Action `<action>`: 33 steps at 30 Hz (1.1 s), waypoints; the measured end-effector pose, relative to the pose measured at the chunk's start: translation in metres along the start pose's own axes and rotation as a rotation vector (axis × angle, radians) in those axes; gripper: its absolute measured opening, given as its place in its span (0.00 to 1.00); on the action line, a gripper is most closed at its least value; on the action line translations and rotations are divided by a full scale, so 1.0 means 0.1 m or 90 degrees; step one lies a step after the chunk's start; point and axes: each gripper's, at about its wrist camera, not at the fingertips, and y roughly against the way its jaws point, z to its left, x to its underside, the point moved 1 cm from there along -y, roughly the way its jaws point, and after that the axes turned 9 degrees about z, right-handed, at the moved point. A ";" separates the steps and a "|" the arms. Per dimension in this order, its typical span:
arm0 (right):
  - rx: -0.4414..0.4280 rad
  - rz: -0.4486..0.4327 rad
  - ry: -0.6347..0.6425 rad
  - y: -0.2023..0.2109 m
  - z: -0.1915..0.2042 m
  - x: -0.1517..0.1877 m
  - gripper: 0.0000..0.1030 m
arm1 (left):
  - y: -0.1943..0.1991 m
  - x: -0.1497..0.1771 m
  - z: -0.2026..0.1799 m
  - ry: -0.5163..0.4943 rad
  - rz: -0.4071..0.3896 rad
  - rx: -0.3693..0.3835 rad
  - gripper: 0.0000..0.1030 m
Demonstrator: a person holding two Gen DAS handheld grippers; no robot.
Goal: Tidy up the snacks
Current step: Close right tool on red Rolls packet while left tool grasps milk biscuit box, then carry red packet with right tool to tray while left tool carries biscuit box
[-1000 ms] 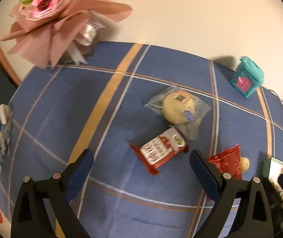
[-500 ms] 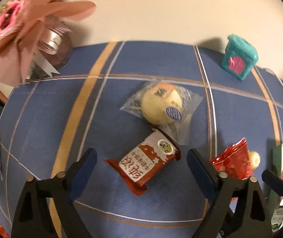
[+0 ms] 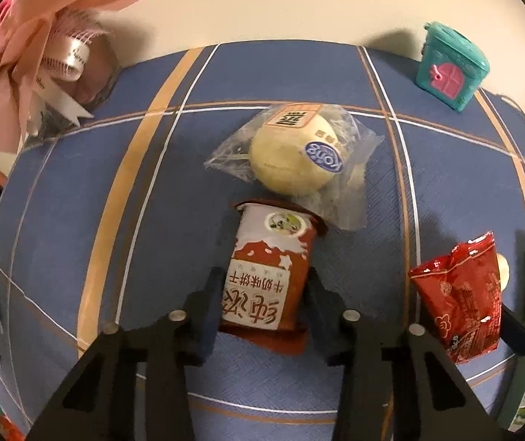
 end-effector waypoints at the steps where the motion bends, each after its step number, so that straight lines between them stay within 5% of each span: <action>1: 0.002 0.000 0.000 0.01 0.00 0.01 0.63 | 0.00 0.00 0.00 0.002 0.002 0.000 0.41; 16: -0.021 -0.005 -0.047 0.34 -0.19 0.12 0.62 | 0.23 0.22 0.16 0.102 0.055 0.060 0.40; 33: -0.043 -0.031 -0.084 0.83 -0.28 0.40 0.62 | 0.79 0.62 0.16 0.135 0.009 0.092 0.40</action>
